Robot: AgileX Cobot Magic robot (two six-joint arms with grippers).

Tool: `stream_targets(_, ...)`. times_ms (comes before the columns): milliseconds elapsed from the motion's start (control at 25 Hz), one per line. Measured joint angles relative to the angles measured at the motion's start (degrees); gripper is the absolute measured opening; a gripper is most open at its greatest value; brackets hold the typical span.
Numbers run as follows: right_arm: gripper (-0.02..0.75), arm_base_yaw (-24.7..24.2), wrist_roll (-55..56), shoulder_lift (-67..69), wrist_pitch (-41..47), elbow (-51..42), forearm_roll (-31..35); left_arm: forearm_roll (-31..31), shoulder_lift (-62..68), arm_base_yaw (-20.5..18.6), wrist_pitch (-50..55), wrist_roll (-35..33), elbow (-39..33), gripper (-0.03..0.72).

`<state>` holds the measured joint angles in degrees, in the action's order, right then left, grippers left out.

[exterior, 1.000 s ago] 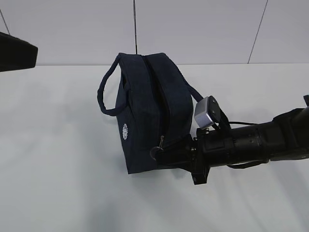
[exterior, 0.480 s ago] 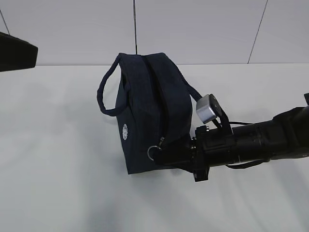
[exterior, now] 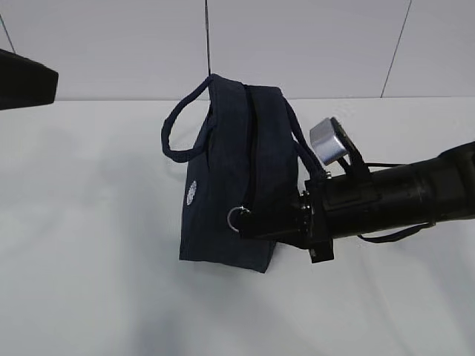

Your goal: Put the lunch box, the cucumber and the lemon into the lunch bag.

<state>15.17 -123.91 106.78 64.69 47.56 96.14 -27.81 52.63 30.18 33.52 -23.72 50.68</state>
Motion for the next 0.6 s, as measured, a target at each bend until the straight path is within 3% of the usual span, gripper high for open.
stream_targets(600,0.007,0.0,12.8,-5.4,-0.2,3.7,-0.8,0.0,0.0,0.0,2.0,0.0,0.0,0.274)
